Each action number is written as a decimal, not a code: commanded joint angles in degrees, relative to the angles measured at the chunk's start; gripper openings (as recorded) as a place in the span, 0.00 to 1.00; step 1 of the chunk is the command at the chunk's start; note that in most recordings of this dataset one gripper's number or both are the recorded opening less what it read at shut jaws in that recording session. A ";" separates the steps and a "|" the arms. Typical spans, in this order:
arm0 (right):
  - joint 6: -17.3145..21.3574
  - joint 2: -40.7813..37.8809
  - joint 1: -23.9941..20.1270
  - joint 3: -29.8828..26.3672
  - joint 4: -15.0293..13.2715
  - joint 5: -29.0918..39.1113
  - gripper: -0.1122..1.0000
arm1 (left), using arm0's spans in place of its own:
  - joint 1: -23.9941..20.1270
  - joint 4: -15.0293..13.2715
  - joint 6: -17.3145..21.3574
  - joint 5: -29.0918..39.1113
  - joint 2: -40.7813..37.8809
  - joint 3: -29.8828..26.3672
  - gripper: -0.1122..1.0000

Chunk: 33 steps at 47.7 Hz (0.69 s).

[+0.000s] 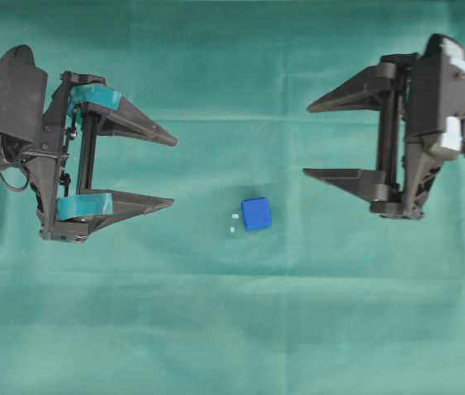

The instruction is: Handover the blue block to the right arm after grasping it with the left arm, then place it in the designated position.

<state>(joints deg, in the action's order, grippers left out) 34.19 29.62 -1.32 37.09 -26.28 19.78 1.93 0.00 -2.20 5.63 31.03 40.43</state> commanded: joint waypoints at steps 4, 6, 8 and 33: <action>0.00 1.93 -0.26 0.26 -0.53 -1.32 0.93 | -0.09 -0.09 0.00 -0.35 0.26 -1.41 1.00; 0.00 2.11 -0.18 0.53 -0.70 -1.58 0.93 | -0.09 -0.09 0.00 -0.35 0.26 -1.49 1.00; 0.00 2.11 -0.18 0.70 -0.70 -1.85 0.93 | -0.09 -0.09 0.00 -0.35 0.26 -1.49 1.00; 0.00 2.20 -0.18 0.88 -1.05 -2.11 0.93 | -0.09 -0.09 0.00 -0.35 0.26 -1.41 1.00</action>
<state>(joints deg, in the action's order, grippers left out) 34.10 31.29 -1.32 38.67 -27.16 18.11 1.93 0.00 -2.20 5.54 31.03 40.43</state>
